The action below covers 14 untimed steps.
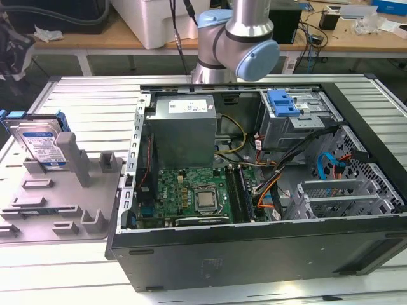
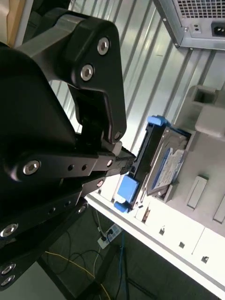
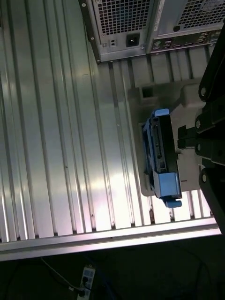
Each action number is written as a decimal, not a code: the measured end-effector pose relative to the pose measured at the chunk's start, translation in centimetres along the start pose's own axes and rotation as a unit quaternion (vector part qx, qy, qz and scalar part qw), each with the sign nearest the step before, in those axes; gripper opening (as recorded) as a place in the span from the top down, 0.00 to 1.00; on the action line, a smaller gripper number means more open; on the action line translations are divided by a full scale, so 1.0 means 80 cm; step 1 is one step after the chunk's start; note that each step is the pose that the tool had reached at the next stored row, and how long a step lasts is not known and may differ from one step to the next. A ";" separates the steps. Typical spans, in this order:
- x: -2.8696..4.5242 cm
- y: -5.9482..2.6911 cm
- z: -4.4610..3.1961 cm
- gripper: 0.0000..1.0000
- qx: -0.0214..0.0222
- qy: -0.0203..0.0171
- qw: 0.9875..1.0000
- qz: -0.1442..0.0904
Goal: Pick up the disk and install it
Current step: 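Reach for the disk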
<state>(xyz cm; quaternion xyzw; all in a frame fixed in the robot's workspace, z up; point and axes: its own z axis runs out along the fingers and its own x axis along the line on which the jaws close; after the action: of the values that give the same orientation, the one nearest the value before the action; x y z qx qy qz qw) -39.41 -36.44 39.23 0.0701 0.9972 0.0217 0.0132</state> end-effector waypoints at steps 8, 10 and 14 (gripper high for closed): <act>0.0287 0.000 0.0002 0.89 0.000 0.000 1.000 0.002; 0.0288 0.000 0.0002 0.89 0.000 0.000 1.000 0.002; 0.0288 0.000 0.0002 0.89 0.000 0.000 1.000 0.002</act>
<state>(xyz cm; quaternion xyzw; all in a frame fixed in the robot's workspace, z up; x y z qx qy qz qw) -41.69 -36.11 39.16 0.0720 0.9971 0.0216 0.0133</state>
